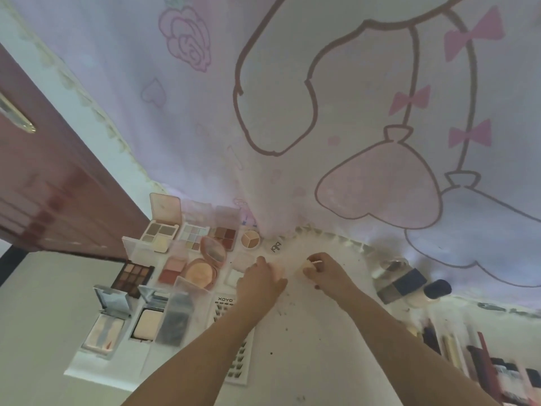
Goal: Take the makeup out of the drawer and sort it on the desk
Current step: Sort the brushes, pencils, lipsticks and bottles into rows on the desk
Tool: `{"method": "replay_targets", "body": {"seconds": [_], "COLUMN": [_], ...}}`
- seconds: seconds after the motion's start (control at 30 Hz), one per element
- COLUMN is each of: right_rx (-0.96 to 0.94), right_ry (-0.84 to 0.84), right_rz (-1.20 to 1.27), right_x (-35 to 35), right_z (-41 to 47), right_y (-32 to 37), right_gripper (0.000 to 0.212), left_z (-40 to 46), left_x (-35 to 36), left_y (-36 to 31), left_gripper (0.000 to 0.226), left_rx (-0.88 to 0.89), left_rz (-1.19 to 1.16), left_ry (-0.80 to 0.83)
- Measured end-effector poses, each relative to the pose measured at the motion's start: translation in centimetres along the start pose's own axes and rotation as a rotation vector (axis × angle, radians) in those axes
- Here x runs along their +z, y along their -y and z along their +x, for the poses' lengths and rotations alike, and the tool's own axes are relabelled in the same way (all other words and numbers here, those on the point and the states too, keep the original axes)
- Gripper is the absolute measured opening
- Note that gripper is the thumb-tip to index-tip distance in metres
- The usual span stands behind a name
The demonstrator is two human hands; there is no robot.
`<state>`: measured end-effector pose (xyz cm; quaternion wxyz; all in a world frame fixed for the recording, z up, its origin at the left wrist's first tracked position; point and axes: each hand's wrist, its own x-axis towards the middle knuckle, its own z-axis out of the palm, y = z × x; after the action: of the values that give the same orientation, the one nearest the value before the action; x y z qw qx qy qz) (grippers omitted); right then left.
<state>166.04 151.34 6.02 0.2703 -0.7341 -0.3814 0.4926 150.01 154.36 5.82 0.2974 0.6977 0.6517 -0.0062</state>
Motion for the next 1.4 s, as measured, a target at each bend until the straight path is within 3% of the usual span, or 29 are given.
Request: {"method": "replay_targets", "body": {"seconds": [0.07,0.23,0.43,0.57,0.67,0.77,0.93,1.07,1.2,1.3,1.4], "right_rx": [0.003,-0.054,-0.106,-0.187,-0.238,-0.146,0.027,-0.040,-0.131,-0.192,-0.008], "right_ry": [-0.006,-0.005,-0.024,-0.013,-0.046,-0.064,0.008,0.017,0.068,0.008,0.046], "right_rz": [-0.043,-0.399,-0.446,-0.537,-0.706,-1.023,-1.267,-1.298,-1.048,-0.840,-0.757], "right_x": [1.1,3.2,3.3,-0.1,-5.3,-10.5,-14.0,-14.7,-15.1,-14.1,-12.1], "right_z": [1.6,4.1,4.0,2.4,0.5,-1.1,-0.3,1.6,1.3,-0.1,-1.2], "right_y": [0.3,0.3,0.8,2.0,3.6,4.0,2.3,0.8,1.2,3.1,4.8], "right_gripper": [0.025,0.039,0.040,0.036,0.028,0.028,0.024,0.019,0.016,0.034,0.053], "left_z": [1.1,2.6,2.7,2.0,0.9,-0.1,1.1,2.6,2.7,1.4,0.2], "left_x": [0.5,2.2,2.8,2.3,2.1,3.8,7.6,8.9,8.3,6.5,4.4], "left_y": [-0.1,0.5,1.3,0.7,-2.1,-7.0,-14.1,-16.3,-15.5,-13.5,-10.9], "left_gripper": [0.050,0.051,0.053,0.052,0.045,0.038,0.045,0.043,0.024,0.023,0.027], "left_rx": [0.011,0.055,0.099,0.116,0.314,0.541,0.564,0.493,0.468,0.474,0.552], "left_rz": [0.177,0.311,0.380,0.393,0.348,0.150,-0.031,-0.210,-0.318,-0.333,-0.240], "left_ry": [-0.057,-0.097,-0.150,-0.185,-0.292,-0.139,0.166,0.245,0.202,0.058,-0.170]}}
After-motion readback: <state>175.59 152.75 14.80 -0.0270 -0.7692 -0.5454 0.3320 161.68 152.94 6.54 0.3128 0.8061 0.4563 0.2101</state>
